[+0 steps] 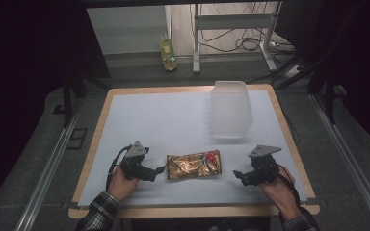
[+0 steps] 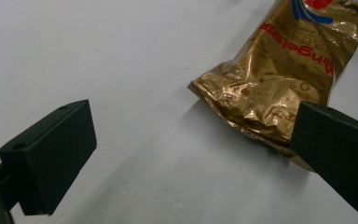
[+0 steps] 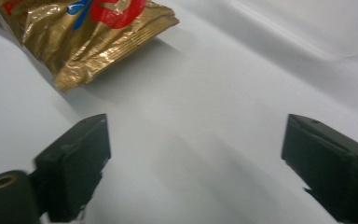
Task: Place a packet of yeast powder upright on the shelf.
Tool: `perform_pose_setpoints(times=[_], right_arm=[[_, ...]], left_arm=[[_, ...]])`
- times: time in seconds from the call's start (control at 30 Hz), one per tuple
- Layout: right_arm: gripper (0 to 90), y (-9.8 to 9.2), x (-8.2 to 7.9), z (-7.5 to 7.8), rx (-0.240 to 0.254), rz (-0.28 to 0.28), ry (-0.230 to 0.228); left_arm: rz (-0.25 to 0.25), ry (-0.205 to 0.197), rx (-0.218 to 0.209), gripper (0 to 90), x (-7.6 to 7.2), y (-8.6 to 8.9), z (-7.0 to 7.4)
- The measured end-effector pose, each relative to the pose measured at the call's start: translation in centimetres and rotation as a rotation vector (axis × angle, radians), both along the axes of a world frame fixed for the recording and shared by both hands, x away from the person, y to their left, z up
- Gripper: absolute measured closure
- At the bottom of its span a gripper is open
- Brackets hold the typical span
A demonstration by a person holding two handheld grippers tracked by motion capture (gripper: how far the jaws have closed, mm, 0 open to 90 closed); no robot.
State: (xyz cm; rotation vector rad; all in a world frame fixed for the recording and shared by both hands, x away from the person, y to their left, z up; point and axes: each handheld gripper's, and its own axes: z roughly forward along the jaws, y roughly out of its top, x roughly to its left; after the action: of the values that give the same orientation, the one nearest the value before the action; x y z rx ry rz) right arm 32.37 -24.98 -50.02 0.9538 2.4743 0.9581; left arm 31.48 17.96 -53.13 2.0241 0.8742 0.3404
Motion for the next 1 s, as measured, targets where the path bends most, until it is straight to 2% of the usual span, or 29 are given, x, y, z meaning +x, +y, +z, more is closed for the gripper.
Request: perform_pose_setpoints(times=[0.17, 0.27, 0.33, 0.53, 0.63, 0.83, 1.0], right_arm=[[5.2, -0.21, 0.24, -0.16, -0.014, 0.026, 0.0], [4.6, -0.25, 0.25, -0.35, -0.025, 0.032, 0.005], [4.5, -0.31, 0.38, -0.48, -0.008, 0.04, 0.007], [4.3, 0.0, 0.37, -0.82, -0.017, 0.054, 0.007], [4.3, 0.07, 0.35, -0.78, -0.023, 0.057, 0.001], [4.3, -0.02, 0.35, -0.69, -0.024, 0.056, -0.019], [4.3, 0.06, 0.32, -0.71, -0.034, 0.057, -0.026]], left_arm=[[0.007, 0.0, 0.025, 0.0, 0.03, -0.14, -0.04], [0.018, 0.007, 0.012, 0.6, 0.02, -0.04, 0.15], [0.02, 0.008, 0.007, 0.9, 0.03, -0.04, 0.2], [0.025, -0.003, 0.02, 0.8, 0.11, -0.24, 0.08], [0.022, -0.004, 0.013, 0.8, 0.11, -0.19, 0.14], [0.001, 0.029, 0.006, 0.8, 0.23, -0.14, 0.11], [0.007, 0.007, 0.028, 4.0, 0.06, -0.29, 0.4]])
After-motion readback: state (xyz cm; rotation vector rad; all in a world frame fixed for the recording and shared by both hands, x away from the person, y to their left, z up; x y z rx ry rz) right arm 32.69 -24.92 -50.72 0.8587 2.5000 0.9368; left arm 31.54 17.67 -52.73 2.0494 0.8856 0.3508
